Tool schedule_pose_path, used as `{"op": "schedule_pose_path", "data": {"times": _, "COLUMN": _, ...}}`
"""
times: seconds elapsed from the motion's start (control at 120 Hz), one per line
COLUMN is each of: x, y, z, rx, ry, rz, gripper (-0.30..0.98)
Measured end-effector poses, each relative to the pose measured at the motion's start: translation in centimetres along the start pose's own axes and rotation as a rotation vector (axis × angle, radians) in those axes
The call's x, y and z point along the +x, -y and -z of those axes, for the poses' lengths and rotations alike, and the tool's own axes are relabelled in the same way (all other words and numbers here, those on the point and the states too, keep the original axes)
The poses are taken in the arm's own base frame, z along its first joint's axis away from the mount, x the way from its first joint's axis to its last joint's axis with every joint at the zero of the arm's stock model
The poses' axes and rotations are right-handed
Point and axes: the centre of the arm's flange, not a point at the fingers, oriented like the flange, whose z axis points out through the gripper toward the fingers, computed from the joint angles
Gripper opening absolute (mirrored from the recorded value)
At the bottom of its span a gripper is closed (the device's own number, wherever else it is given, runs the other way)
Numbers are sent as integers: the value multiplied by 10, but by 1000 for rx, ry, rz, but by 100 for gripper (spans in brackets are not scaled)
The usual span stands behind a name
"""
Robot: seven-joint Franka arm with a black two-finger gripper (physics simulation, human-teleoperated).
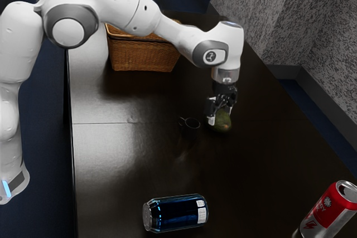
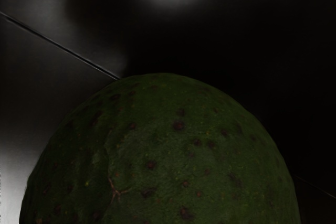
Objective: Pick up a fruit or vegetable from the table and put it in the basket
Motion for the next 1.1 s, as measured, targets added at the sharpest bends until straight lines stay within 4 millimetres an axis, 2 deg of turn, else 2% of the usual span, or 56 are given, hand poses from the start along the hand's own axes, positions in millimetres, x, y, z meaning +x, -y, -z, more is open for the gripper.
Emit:
{"op": "schedule_pose_path", "data": {"times": 0.267, "x": 3, "y": 2, "z": -10, "rx": 13, "ry": 12, "rz": 2, "gripper": 68}}
{"op": "schedule_pose_path", "data": {"times": 0.442, "x": 4, "y": 3, "z": -10, "rx": 14, "ry": 18, "rz": 1, "gripper": 39}}
{"op": "schedule_pose_path", "data": {"times": 0.533, "x": 4, "y": 3, "z": -7, "rx": 12, "ry": 21, "rz": -1, "gripper": 32}}
{"op": "schedule_pose_path", "data": {"times": 0.658, "x": 6, "y": 3, "z": -2, "rx": 9, "ry": 22, "rz": -4, "gripper": 28}}
{"op": "schedule_pose_path", "data": {"times": 0.725, "x": 7, "y": 2, "z": 3, "rx": 6, "ry": 23, "rz": -4, "gripper": 18}}
{"op": "schedule_pose_path", "data": {"times": 0.8, "x": 2, "y": 9, "z": 32, "rx": -28, "ry": 31, "rz": -21, "gripper": 12}}
{"op": "schedule_pose_path", "data": {"times": 0.925, "x": 1, "y": 26, "z": 97, "rx": -110, "ry": 17, "rz": -44, "gripper": 14}}
{"op": "schedule_pose_path", "data": {"times": 1.033, "x": 37, "y": 43, "z": 163, "rx": -178, "ry": -6, "rz": -3, "gripper": 13}}
{"op": "schedule_pose_path", "data": {"times": 1.1, "x": 64, "y": 42, "z": 190, "rx": -205, "ry": -32, "rz": 30, "gripper": 12}}
